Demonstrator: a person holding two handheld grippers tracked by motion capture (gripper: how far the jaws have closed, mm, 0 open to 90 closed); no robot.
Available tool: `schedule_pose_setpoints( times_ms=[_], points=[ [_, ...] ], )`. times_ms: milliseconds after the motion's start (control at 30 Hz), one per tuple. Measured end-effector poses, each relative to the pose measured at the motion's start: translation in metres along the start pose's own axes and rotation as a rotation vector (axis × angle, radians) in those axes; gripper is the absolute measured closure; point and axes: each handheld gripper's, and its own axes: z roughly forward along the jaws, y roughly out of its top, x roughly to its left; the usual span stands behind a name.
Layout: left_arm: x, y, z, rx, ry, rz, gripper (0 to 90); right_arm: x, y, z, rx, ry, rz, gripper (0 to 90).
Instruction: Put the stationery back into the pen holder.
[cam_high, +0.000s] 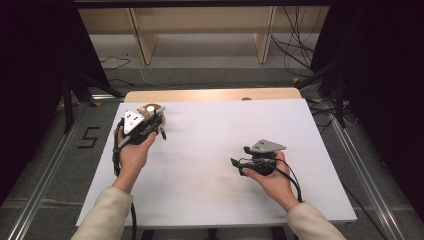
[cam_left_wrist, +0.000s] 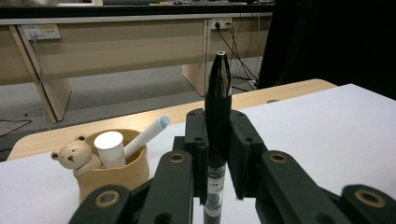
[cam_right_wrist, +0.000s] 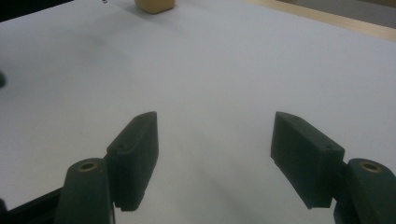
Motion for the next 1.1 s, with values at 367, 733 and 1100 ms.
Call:
schedule_pose_setpoints(
  times_ms=[367, 733, 1100],
  points=[
    [0.004, 0.000, 0.000, -0.001, 0.012, 0.003, 79.4, -0.005, -0.007, -0.006, 0.019, -0.016, -0.002, 30.7],
    [0.007, 0.000, 0.000, 0.000, 0.024, 0.012, 79.4, -0.006, -0.012, -0.010, 0.032, -0.018, -0.005, 29.5],
    [0.014, 0.005, 0.007, -0.011, 0.043, 0.019, 79.4, -0.008, -0.014, -0.012, 0.034, -0.025, 0.003, 28.3]
  ],
)
